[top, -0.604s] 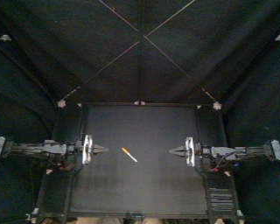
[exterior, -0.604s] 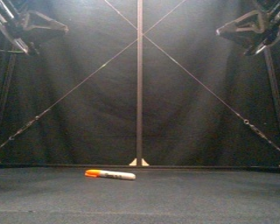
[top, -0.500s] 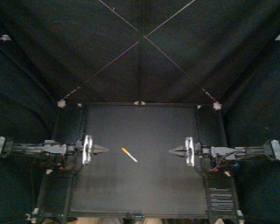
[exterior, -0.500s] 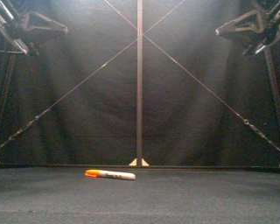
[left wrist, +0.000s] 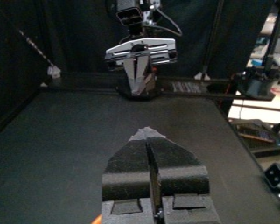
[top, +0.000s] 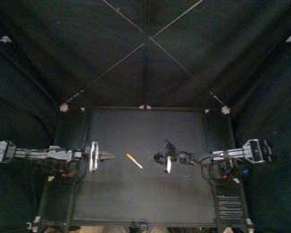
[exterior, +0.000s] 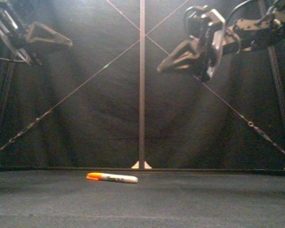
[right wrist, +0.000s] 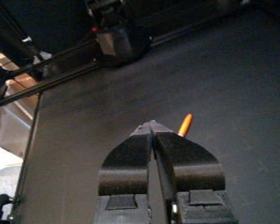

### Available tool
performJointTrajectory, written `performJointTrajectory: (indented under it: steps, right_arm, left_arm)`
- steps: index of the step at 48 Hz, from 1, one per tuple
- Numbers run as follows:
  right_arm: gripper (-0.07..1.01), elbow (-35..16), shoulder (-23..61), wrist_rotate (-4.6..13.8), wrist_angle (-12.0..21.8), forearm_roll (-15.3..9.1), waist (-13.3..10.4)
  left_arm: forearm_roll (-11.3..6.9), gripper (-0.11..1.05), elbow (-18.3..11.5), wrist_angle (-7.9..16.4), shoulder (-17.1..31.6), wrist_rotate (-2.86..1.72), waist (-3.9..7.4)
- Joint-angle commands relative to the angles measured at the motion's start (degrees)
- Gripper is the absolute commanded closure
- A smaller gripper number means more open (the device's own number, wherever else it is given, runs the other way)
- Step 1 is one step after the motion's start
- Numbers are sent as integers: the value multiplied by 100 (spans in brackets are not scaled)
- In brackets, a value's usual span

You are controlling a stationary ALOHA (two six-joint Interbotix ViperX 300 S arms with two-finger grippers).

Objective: Uncap the pen

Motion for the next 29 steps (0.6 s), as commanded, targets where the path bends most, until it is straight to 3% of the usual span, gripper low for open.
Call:
performJointTrajectory:
  steps: [1,7,18,21,29]
  right_arm:
    - [82,-475,527,-26,-44,255,26]
    - [58,-791,1187,-44,-44,272,35]
    - [8,-1151,1907,-44,44,352,-114]
    - [2,-1204,2030,-35,123,369,-167]
    - [2,-1389,2329,-26,396,378,-237]
  left_arm:
    - [-18,77,-53,97,185,-26,18]
    - [-62,66,9,237,316,-18,26]
    - [-79,46,105,255,325,-18,123]
    - [-79,42,105,255,325,-9,141]
    - [-79,35,97,255,325,-9,149]
